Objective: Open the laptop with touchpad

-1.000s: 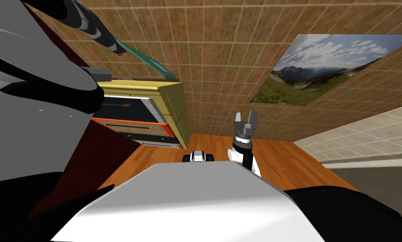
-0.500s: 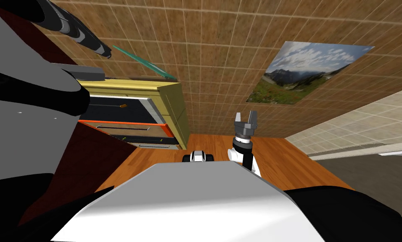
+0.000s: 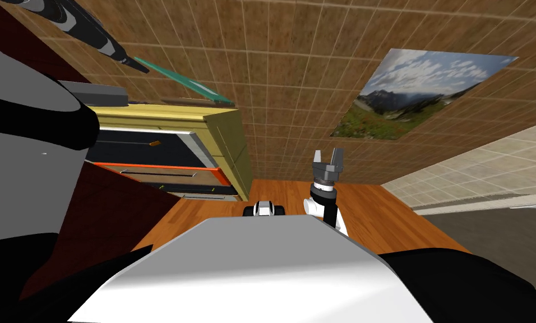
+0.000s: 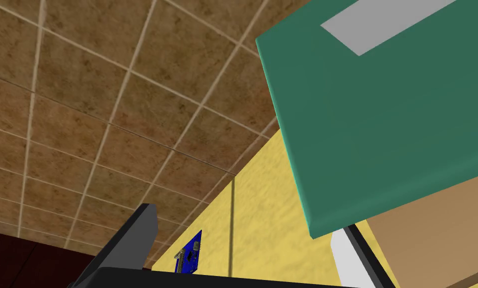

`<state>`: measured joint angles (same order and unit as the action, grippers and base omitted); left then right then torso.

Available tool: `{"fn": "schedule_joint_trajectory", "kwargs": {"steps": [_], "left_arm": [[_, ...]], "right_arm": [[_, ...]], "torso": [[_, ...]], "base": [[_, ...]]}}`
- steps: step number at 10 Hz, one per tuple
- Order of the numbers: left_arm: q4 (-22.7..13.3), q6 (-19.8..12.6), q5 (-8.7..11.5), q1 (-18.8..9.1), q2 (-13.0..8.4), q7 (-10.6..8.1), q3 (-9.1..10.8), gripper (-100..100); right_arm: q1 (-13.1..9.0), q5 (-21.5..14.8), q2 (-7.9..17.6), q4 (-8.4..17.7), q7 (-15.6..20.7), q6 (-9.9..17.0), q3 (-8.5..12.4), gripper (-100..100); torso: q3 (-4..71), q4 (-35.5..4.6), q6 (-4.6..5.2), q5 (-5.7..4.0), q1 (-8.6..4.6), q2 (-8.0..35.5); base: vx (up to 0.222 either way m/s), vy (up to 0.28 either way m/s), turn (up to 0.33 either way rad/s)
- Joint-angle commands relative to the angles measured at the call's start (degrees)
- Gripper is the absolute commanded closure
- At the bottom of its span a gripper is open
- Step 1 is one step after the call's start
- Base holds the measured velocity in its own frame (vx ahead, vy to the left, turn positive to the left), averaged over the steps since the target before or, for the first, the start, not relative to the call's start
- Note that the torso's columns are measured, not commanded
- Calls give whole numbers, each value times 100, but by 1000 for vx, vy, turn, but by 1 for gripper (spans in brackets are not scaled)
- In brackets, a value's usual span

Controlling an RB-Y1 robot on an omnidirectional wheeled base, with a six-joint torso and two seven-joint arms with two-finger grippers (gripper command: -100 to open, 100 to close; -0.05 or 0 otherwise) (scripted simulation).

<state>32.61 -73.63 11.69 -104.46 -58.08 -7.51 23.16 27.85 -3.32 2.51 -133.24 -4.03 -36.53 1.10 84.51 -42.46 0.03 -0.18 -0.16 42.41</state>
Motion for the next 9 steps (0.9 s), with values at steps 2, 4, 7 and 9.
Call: {"fn": "schedule_joint_trajectory", "kwargs": {"steps": [2,4,7,9], "left_arm": [[51,-333,-72,-339,-168,33,-63,-100],[76,-306,-69,-253,-115,8,-57,0],[74,-303,-68,-253,-114,8,-57,0],[75,-303,-68,-253,-114,8,-57,0]], "right_arm": [[0,0,0,0,0,0,0,0],[-1,0,0,0,0,0,0,0],[-1,0,0,0,0,0,0,0],[-1,0,0,0,0,0,0,0]], "torso": [[-7,0,-2,2,-3,8],[-9,4,-2,8,3,12],[5,17,-3,20,19,-11],[8,19,-2,19,17,-16]], "base": [[59,0,-5],[18,1,1],[0,0,0],[0,0,0]]}}
